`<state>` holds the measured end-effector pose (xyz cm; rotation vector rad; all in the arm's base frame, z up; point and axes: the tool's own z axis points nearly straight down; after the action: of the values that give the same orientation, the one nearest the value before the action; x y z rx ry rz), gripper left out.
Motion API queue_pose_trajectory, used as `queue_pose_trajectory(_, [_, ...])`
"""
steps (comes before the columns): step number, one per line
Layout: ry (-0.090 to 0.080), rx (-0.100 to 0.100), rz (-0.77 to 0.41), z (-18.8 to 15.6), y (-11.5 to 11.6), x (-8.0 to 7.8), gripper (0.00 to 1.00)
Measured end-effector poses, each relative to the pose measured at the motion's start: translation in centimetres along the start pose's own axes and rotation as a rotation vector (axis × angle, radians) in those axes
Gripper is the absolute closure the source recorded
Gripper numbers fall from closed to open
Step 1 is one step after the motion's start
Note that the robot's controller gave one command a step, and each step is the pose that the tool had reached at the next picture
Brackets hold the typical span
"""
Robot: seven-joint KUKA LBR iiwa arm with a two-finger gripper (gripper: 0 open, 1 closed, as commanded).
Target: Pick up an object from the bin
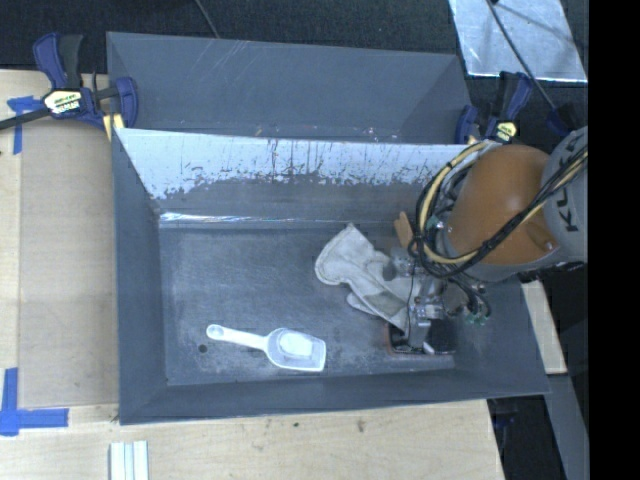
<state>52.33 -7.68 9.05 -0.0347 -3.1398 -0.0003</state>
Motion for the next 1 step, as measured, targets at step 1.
queue_pose_trajectory(1, [-0.013,0.000,-0.020,1.51,3.95,-2.02,1.00])
